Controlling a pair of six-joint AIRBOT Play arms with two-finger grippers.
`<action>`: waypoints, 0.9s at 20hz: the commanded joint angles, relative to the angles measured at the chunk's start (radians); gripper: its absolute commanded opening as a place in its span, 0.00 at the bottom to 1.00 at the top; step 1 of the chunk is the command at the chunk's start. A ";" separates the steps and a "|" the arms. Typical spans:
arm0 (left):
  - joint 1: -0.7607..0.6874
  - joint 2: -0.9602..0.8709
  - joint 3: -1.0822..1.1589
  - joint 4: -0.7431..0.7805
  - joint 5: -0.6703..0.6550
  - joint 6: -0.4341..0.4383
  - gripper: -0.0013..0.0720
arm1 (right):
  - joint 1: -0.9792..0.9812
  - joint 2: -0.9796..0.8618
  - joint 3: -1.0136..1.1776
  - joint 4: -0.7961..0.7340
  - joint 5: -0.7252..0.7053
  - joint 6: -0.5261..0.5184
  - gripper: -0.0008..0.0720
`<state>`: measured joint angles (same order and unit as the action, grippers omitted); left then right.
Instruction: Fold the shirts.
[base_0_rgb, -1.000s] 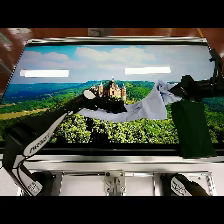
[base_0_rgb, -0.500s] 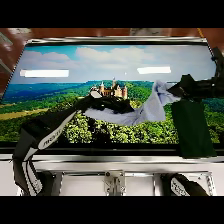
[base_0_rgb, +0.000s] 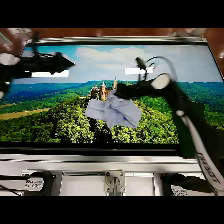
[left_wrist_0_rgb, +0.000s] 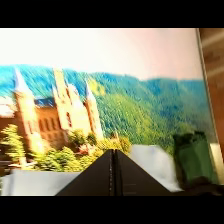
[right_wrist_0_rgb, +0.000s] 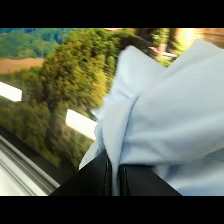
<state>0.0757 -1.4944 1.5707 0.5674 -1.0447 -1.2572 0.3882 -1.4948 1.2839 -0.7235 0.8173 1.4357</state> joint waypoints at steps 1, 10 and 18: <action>0.198 0.168 0.001 0.047 -0.071 -0.013 0.06 | 0.148 -0.237 0.056 0.360 -0.250 -0.142 0.14; 0.212 0.205 -0.058 0.153 -0.180 -0.012 0.06 | -0.011 -0.257 0.103 0.213 0.291 -0.136 0.90; 0.180 0.205 -0.084 0.152 -0.179 -0.012 0.06 | -0.255 -0.199 -0.041 -0.378 0.439 0.162 0.91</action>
<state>0.2722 -1.2900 1.4910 0.7155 -1.2228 -1.2697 0.1967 -1.7020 1.3205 -0.9752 1.2537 1.5105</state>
